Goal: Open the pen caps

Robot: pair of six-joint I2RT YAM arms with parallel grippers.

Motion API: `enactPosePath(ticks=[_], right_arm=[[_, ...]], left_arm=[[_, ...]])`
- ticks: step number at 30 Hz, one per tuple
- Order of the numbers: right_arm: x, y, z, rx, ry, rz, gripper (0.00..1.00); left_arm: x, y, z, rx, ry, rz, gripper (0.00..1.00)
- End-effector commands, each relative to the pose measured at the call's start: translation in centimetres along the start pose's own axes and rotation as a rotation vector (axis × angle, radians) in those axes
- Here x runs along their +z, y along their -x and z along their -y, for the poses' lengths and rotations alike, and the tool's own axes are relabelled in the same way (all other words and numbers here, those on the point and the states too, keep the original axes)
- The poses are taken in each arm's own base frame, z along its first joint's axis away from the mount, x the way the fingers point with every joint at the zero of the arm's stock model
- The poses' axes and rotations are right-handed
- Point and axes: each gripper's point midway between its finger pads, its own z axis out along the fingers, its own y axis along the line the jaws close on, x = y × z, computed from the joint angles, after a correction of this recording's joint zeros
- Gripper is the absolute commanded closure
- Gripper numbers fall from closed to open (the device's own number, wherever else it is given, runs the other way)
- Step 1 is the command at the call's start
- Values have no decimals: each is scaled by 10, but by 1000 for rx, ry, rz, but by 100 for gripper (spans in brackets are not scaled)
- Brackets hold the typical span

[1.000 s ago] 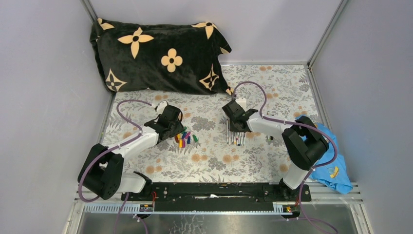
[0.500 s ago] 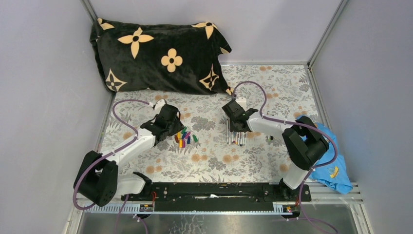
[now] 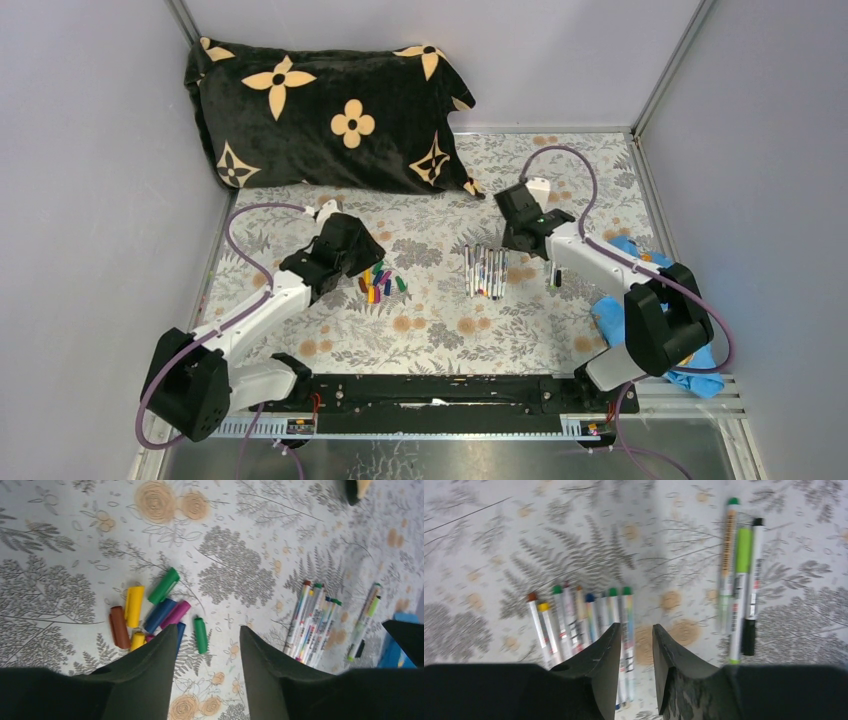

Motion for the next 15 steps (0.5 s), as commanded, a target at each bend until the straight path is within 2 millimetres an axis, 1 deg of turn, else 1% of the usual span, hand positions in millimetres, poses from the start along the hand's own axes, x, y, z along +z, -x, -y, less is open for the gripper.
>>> enactPosePath(ticks=[1, 3, 5, 9, 15], right_arm=[[8, 4, 37, 41, -87, -15, 64], [14, 4, 44, 46, -105, -25, 64], [22, 4, 51, 47, -128, -41, 63], [35, 8, 62, 64, -156, -58, 63], [51, 17, 74, 84, -176, -81, 63]], left_arm=[[-12, 4, 36, -2, -143, 9, 41], [-15, 0, 45, 10, -184, -1, 34], [-17, -3, 51, 21, -214, -10, 31], [-21, -8, 64, 37, -284, -29, 30], [-24, -16, 73, 58, -327, -40, 29]])
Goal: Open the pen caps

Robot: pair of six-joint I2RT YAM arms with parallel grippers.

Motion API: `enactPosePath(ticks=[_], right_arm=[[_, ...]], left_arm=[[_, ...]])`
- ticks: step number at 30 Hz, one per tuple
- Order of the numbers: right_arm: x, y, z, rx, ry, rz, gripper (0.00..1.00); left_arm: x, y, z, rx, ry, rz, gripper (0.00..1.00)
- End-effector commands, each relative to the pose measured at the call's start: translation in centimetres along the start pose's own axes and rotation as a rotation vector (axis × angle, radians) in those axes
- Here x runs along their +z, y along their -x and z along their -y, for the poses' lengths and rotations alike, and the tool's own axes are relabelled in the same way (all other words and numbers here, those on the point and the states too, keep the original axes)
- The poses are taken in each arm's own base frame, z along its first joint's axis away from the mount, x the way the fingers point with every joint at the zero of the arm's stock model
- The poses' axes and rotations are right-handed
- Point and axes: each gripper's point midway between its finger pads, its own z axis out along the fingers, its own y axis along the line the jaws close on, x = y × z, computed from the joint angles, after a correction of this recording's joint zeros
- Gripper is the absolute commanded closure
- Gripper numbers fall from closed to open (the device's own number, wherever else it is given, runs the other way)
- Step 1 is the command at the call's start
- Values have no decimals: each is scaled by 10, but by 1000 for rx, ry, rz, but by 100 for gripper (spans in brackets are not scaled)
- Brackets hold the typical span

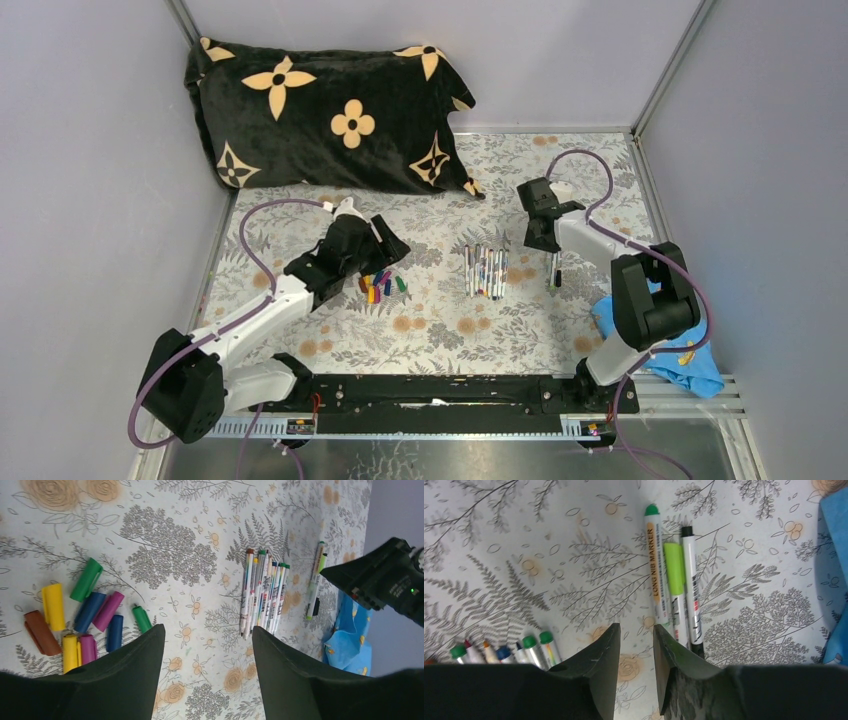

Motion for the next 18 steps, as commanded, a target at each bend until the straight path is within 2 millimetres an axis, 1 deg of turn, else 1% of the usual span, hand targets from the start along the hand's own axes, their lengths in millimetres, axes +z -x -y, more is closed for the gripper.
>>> enactPosePath(ticks=[1, 5, 10, 18], right_arm=[[3, 28, -3, 14, 16, 37, 63], [8, 36, -4, 15, 12, 32, 63], [20, 36, -1, 18, 0, 13, 63], [30, 40, 6, 29, -9, -2, 63]], left_arm=[[-2, 0, 19, 31, -93, 13, 29], [0, -1, 22, 36, -101, 7, 29], [1, -1, 25, 38, -113, 11, 29], [2, 2, 28, 42, -126, 21, 29]])
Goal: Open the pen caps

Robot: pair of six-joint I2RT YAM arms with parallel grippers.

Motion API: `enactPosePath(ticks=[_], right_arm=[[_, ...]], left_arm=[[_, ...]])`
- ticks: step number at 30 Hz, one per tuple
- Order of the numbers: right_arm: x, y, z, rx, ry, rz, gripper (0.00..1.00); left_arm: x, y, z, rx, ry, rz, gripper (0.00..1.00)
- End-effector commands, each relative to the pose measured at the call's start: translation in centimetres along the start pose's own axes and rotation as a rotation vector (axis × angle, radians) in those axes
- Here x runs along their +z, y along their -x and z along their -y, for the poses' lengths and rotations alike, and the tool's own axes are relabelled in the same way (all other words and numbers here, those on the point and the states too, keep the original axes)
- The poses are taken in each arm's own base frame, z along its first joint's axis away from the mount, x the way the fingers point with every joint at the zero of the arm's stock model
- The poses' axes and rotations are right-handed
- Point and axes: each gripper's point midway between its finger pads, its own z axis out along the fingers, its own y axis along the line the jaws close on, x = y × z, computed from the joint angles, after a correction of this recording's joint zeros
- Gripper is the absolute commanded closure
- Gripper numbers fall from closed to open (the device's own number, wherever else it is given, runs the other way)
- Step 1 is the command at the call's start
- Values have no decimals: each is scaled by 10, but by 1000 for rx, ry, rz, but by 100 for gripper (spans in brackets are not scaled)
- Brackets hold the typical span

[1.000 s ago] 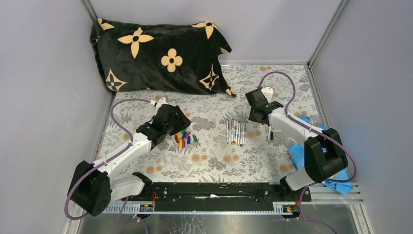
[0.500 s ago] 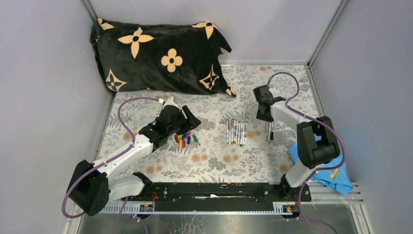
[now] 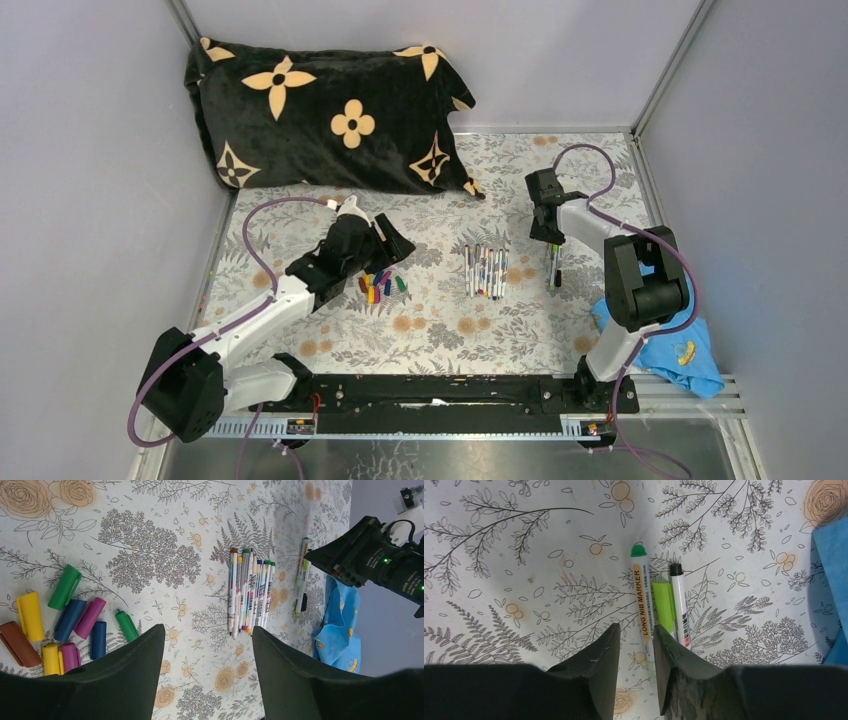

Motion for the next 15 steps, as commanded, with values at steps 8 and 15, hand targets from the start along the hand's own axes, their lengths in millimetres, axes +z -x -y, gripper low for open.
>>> enactPosePath(ticks=[8, 15], right_arm=[[7, 21, -5, 8, 33, 13, 63], [15, 14, -2, 12, 30, -5, 63]], left_arm=[[4, 5, 13, 28, -61, 27, 29], [5, 5, 13, 26, -63, 29, 29]])
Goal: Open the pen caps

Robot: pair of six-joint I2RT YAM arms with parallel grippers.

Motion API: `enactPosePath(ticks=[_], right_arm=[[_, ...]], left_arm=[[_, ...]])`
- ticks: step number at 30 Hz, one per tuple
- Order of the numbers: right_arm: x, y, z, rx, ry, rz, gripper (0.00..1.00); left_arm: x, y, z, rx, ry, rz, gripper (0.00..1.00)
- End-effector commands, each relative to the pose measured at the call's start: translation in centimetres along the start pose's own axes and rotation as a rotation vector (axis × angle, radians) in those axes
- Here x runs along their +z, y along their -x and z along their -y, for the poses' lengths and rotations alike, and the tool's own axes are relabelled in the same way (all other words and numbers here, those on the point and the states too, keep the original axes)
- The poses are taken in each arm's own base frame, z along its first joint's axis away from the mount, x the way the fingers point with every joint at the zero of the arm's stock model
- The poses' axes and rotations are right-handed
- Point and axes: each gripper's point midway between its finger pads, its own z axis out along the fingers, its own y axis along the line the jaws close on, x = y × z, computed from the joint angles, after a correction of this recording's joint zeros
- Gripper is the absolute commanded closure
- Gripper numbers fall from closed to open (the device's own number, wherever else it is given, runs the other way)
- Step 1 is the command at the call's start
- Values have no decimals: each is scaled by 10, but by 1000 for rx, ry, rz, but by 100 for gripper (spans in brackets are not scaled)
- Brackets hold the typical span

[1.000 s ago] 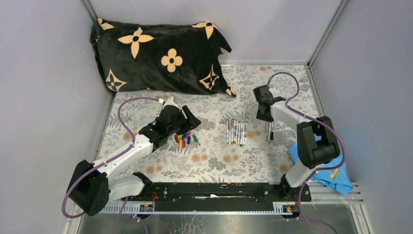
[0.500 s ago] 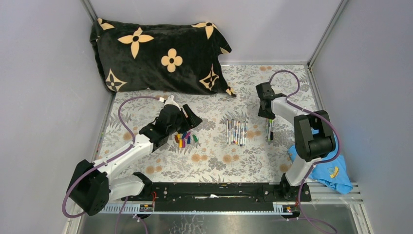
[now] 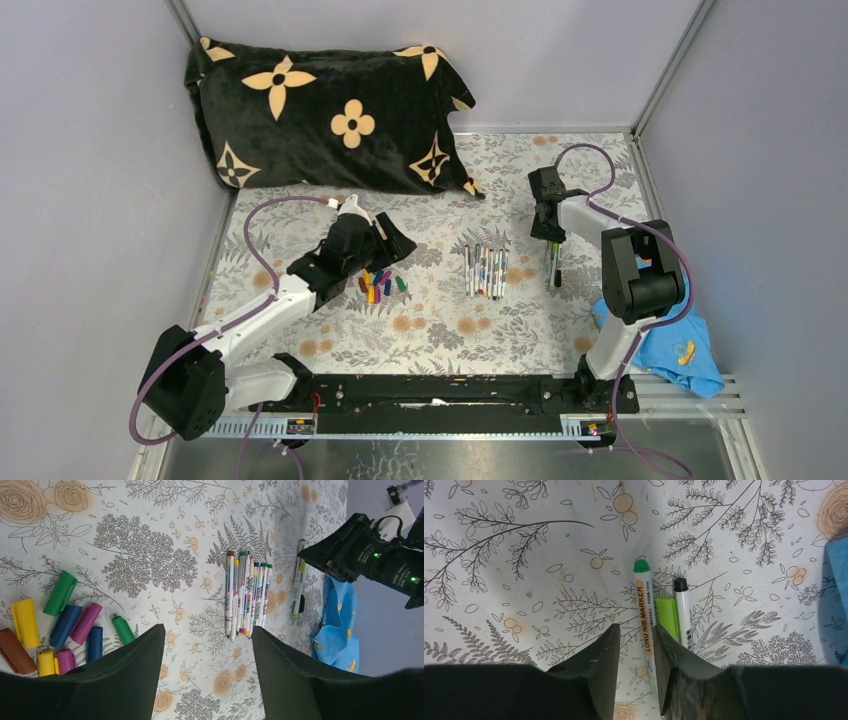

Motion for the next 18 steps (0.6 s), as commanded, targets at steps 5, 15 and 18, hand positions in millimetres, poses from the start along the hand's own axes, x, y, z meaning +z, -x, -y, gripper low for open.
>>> enactPosePath(ticks=[5, 15, 18], right_arm=[[5, 8, -3, 8, 26, 7, 62], [17, -5, 0, 18, 30, -29, 62], [21, -8, 1, 20, 31, -39, 63]], left_arm=[[3, 3, 10, 21, -49, 21, 29], [3, -2, 11, 15, -61, -1, 29], [3, -2, 10, 16, -59, -2, 29]])
